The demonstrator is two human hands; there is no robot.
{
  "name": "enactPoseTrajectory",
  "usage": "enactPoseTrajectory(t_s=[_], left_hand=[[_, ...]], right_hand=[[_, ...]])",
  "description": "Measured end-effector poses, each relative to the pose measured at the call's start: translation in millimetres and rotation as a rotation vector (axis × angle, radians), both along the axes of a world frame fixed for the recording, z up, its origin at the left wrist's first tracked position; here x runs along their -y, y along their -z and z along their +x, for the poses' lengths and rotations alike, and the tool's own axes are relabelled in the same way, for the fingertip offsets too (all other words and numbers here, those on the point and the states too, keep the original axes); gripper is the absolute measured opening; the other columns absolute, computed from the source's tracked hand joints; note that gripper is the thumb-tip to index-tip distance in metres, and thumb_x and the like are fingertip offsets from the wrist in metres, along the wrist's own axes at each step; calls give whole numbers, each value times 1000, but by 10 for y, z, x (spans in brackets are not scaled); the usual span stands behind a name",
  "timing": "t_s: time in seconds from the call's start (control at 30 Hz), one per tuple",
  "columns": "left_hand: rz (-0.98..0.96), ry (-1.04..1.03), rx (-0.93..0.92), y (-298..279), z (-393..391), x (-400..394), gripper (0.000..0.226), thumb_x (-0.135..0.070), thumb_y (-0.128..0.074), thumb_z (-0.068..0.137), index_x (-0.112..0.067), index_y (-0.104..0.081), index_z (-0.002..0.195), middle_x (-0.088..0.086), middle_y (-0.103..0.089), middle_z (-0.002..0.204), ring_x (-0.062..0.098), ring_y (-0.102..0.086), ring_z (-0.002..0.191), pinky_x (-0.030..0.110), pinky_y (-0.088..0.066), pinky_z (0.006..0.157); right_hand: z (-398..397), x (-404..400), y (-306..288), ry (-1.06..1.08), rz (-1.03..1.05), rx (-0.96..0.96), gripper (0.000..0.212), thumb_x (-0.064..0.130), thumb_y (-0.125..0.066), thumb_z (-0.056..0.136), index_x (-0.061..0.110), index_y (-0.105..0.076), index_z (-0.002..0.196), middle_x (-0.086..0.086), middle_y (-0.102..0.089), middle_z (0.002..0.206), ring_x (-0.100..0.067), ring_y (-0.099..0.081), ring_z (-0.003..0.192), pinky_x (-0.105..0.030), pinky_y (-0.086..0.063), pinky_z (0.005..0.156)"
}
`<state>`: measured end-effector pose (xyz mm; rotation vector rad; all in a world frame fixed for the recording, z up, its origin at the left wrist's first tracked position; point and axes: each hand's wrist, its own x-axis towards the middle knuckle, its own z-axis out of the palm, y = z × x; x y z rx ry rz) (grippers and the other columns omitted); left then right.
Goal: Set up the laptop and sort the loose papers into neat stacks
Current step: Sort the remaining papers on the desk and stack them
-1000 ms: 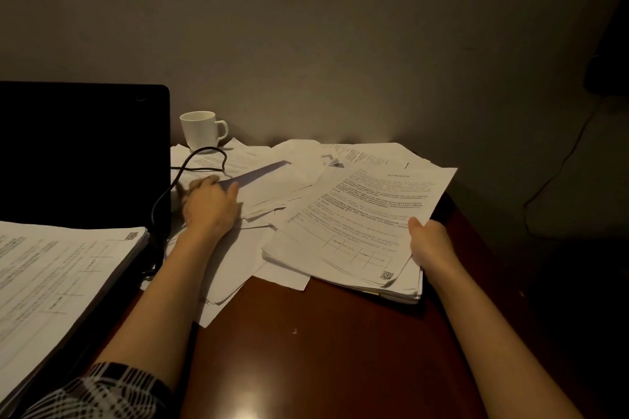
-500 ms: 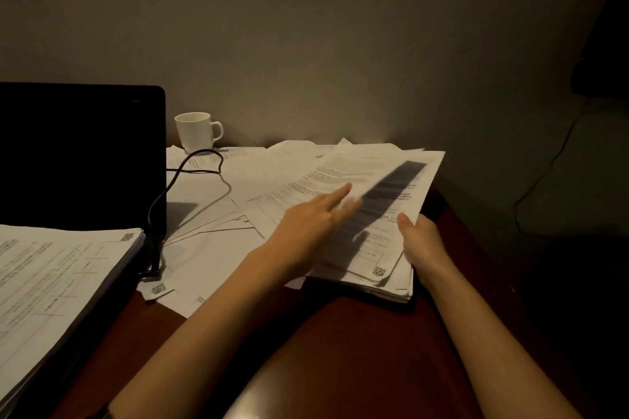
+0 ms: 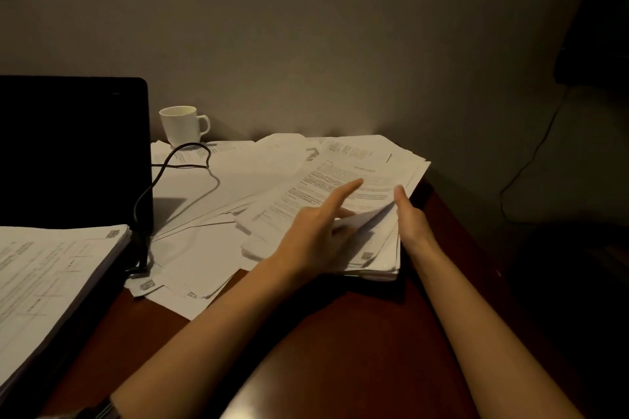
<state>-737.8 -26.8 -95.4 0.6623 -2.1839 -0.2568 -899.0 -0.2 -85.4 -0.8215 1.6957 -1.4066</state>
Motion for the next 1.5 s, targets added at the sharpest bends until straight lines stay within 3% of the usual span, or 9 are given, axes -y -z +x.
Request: enactPoseTrajectory(t_s=[0.13, 0.23, 0.33, 0.4, 0.6, 0.77, 1.03, 1.2, 1.5], left_hand=[[279, 245, 12, -19, 0, -80, 63, -23, -70, 85, -35, -35, 136, 4, -69, 112, 7, -64, 100, 17, -52, 85], [277, 24, -205, -88, 149, 80, 37, -50, -54, 89, -33, -57, 123, -2, -70, 109, 8, -67, 94, 27, -54, 83], [137, -617, 278, -51, 411, 404, 46, -49, -37, 96, -21, -62, 123, 1, -54, 135, 18, -49, 124, 36, -35, 104], [188, -812, 552, 31, 589, 541, 43, -41, -35, 99, -18, -61, 124, 6, -44, 144, 22, -36, 135, 46, -16, 116], [226, -854, 526, 138, 665, 692, 44, -38, -32, 99, -19, -63, 123, 8, -48, 139, 23, -36, 133, 52, -4, 116], [259, -885, 449, 192, 755, 765, 41, -35, -36, 97, -10, -61, 118, 7, -56, 121, 26, -47, 120, 52, -14, 115], [275, -917, 99, 157, 924, 821, 22, -36, -57, 91, -15, -63, 93, 3, -64, 86, 21, -56, 79, 48, -47, 92], [329, -940, -21, 152, 988, 799, 14, -16, -54, 95, -12, -57, 108, 9, -64, 102, 28, -61, 92, 41, -50, 82], [138, -839, -181, 58, 1060, 668, 40, 13, -51, 87, -4, -62, 122, 20, -65, 115, 39, -60, 106, 49, -48, 96]], right_hand=[[-7, -22, 53, -53, -34, -42, 31, 7, -59, 89, 7, -62, 121, -7, -66, 115, -22, -62, 100, -27, -48, 79], [-33, -25, 67, 7, 16, -53, 37, -5, -53, 90, 3, -57, 125, -11, -61, 120, -28, -59, 106, -33, -47, 81], [-72, -9, 59, 47, 25, -36, 36, -7, -47, 92, 3, -56, 125, -9, -60, 112, -23, -57, 93, -30, -48, 72], [-72, 10, 69, 51, 40, -60, 35, -7, -45, 92, 4, -55, 124, -9, -59, 112, -20, -55, 87, -28, -47, 67], [-57, 13, 67, 65, 52, -44, 33, -5, -47, 93, 2, -54, 125, -9, -59, 110, -21, -55, 86, -26, -45, 59], [-55, 5, 76, 75, 37, -19, 32, -5, -47, 93, 2, -56, 123, -10, -61, 113, -26, -59, 94, -37, -51, 78], [-64, 21, 84, 75, 16, 19, 33, -4, -47, 94, 1, -54, 126, -14, -59, 123, -23, -54, 93, -33, -45, 74], [-81, 42, 122, 77, 9, 16, 34, -3, -49, 93, 2, -55, 126, -15, -59, 125, -25, -56, 97, -35, -46, 76], [-65, 44, 125, 56, 5, -53, 34, -1, -47, 95, 5, -53, 128, -12, -59, 126, -28, -56, 109, -34, -46, 78]])
